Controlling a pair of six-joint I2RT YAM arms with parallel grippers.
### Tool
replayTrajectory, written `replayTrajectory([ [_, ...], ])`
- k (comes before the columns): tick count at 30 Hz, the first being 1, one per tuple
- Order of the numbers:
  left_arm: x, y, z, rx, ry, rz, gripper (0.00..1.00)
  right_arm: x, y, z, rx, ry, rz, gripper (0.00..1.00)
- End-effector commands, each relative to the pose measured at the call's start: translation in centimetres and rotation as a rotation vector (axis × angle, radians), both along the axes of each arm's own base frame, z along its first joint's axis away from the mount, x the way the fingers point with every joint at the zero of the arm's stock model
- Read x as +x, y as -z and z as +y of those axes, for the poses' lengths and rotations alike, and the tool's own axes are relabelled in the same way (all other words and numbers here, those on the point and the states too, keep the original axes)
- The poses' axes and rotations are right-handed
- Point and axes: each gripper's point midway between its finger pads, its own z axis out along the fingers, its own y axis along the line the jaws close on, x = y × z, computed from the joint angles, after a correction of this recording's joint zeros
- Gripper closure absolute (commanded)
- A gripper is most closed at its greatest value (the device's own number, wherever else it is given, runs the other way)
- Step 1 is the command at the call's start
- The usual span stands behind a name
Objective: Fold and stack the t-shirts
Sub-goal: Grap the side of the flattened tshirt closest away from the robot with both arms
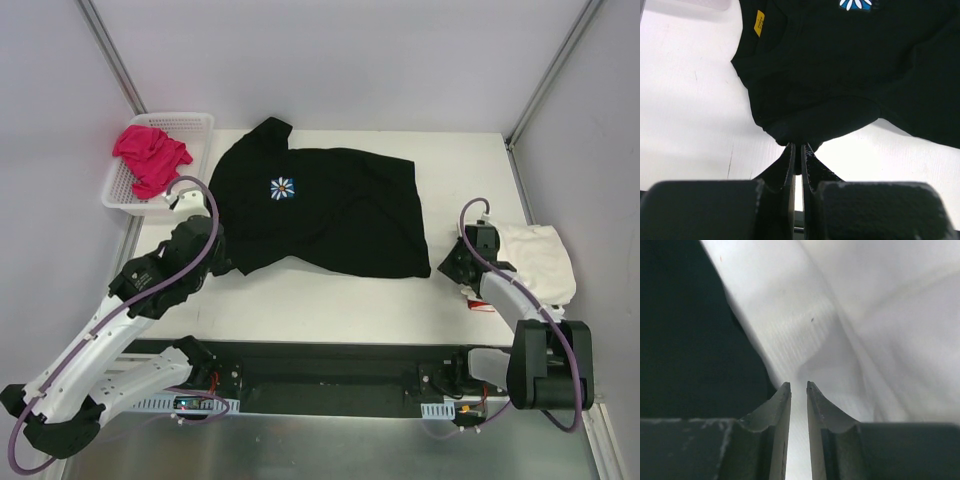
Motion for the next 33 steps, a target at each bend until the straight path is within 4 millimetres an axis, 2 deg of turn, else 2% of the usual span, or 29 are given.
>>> replayTrajectory([
  [1, 0.2, -0.5, 0.3, 0.022, -0.008, -0.012, 1.00, -1.4, -0.3, 1.9, 0.106, -0.031, -0.015, 0.78],
  [10, 0.5, -0.5, -0.1, 0.032, 0.001, -0.001, 1.00, -2.7, -0.2, 2.7, 0.124, -0.052, -0.006, 0.78],
  [17, 0.6, -0.3, -0.2, 0.037, 0.001, 0.002, 1.00, -2.6, -0.3, 2.7, 0.126, -0.047, -0.010, 0.77],
  [33, 1.1, -0.6, -0.4, 0.051, 0.005, -0.002, 1.00, -2.1, 1.1, 3.8, 0.138, -0.066, 0.022, 0.70],
])
